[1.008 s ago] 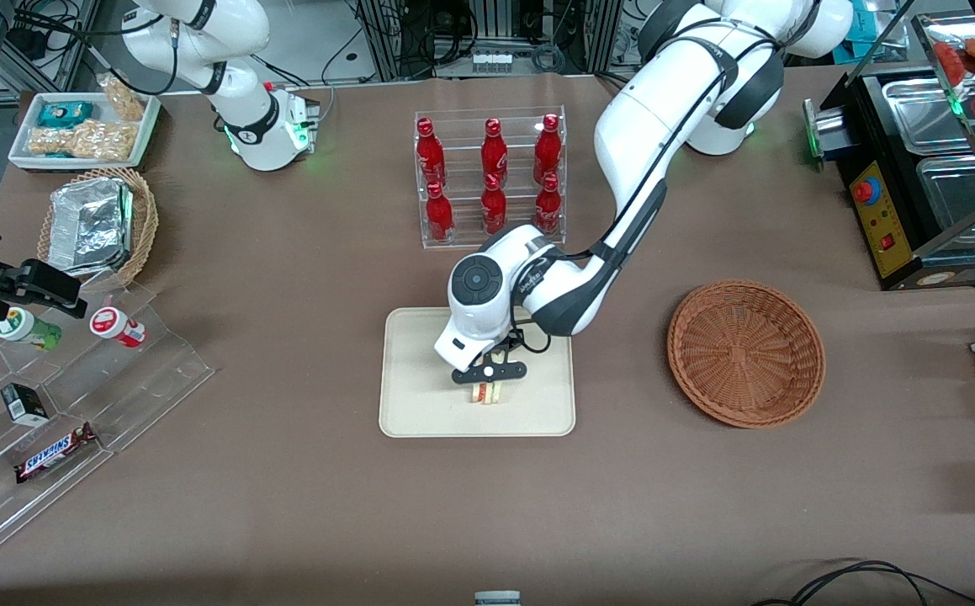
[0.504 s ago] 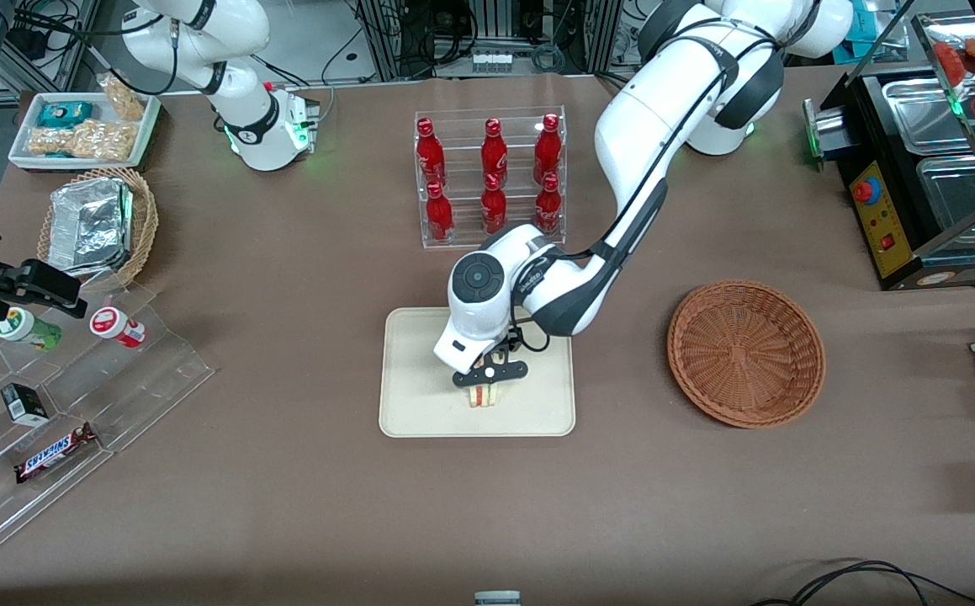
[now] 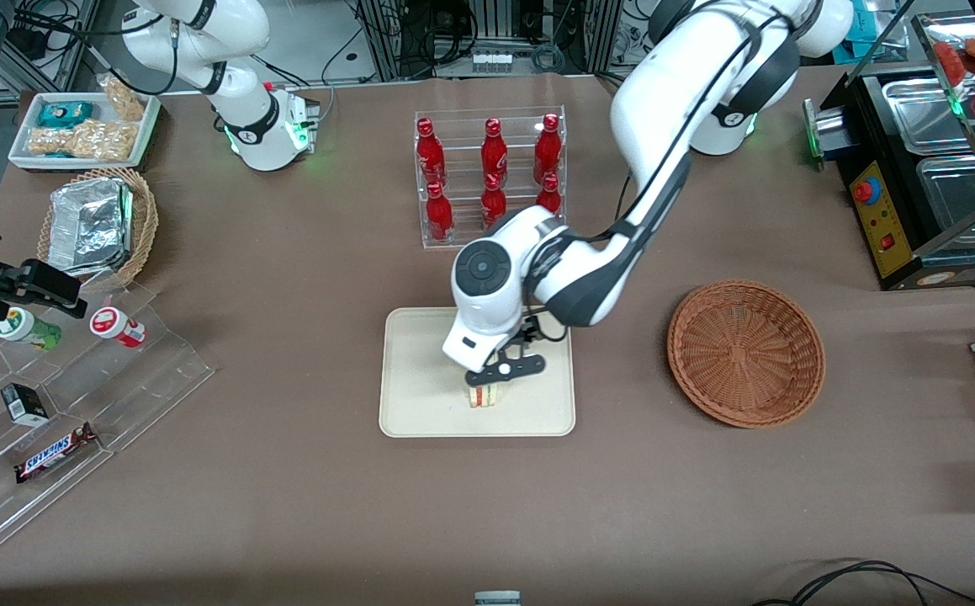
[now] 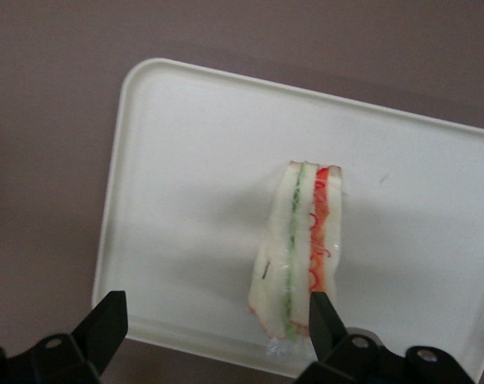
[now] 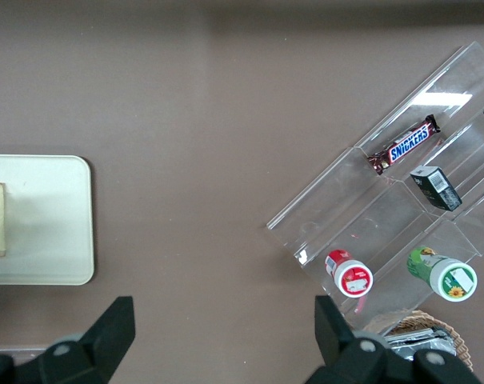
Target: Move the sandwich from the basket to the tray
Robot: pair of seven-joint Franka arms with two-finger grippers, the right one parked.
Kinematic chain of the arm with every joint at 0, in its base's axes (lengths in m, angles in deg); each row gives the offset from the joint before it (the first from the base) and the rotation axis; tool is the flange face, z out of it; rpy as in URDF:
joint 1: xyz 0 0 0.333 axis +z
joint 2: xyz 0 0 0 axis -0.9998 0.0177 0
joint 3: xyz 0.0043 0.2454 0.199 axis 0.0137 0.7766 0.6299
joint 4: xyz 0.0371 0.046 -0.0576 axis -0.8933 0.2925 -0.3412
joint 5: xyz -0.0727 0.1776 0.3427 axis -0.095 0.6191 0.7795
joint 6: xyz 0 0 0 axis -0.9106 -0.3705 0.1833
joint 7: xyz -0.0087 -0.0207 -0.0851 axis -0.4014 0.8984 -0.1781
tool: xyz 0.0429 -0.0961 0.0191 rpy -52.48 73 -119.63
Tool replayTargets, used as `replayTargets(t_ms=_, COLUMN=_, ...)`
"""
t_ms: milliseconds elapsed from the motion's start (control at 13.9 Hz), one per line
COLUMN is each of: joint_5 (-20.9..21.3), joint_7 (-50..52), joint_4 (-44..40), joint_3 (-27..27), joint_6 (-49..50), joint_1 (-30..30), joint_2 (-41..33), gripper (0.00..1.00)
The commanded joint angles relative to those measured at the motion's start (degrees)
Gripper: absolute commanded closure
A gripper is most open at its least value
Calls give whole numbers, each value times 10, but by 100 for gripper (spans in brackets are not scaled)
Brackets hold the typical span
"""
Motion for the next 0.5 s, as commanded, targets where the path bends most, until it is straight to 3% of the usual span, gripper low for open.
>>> replayTargets(t_ms=0, joint_5=-42, joint_7=-56, joint_4=108, joint_3=-2, joint_6=26, joint_1=38, joint_2=-102, gripper=0)
replayTargets(t_ms=432, joint_5=-175, joint_7=-346, joint_4=338, joint_3=-1, joint_6=40, joint_1=193, joint_2=-322, gripper=0)
